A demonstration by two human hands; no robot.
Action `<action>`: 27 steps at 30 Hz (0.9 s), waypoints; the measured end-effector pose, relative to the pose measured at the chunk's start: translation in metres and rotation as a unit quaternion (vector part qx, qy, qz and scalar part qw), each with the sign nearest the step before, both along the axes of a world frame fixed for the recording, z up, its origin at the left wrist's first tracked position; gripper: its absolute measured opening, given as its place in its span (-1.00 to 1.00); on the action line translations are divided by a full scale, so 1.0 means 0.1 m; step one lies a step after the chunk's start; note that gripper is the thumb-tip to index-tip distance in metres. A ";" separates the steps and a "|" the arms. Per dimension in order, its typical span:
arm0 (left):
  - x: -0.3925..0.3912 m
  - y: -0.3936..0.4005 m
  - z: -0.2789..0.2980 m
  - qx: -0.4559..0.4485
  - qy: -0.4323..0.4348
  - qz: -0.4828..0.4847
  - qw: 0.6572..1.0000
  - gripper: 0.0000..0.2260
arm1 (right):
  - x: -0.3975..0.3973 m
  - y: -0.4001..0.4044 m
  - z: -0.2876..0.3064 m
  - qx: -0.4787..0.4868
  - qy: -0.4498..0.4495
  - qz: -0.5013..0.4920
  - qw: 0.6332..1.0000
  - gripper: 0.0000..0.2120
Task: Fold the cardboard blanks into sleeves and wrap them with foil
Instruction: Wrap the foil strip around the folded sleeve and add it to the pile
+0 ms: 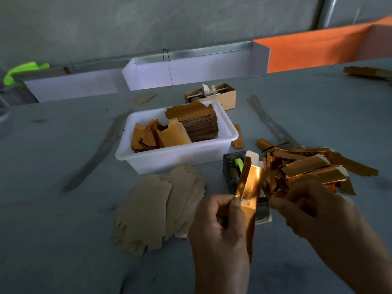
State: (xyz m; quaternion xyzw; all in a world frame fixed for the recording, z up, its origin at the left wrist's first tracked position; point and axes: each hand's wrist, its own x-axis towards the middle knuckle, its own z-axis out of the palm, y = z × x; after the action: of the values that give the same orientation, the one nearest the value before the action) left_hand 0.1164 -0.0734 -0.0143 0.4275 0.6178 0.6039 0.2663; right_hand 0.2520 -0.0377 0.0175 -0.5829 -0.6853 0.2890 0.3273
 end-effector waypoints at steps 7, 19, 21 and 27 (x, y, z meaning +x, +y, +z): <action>0.04 -0.05 0.00 -0.086 -0.024 -0.053 0.995 -0.92 | -0.19 -0.03 -0.14 -0.130 0.150 0.049 0.979 -0.62; -0.45 0.05 -0.16 -0.093 0.127 0.057 0.986 -0.94 | 0.01 0.32 -0.23 -0.187 0.244 -0.035 0.951 -0.86; -0.66 0.09 -0.24 -0.127 0.278 0.140 0.942 -0.79 | 0.16 0.50 -0.19 -0.128 0.234 -0.110 0.958 -0.87; -1.08 0.10 -0.46 -0.399 0.490 0.131 0.764 -0.52 | 0.44 0.76 -0.21 -0.068 0.140 -0.294 0.943 -0.59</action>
State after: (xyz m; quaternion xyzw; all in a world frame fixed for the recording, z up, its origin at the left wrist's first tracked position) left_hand 0.0079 -0.0632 -0.0602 0.4352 0.8994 0.0406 -0.0082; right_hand 0.2959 0.0382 -0.0034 -0.7329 -0.4098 0.3046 0.4497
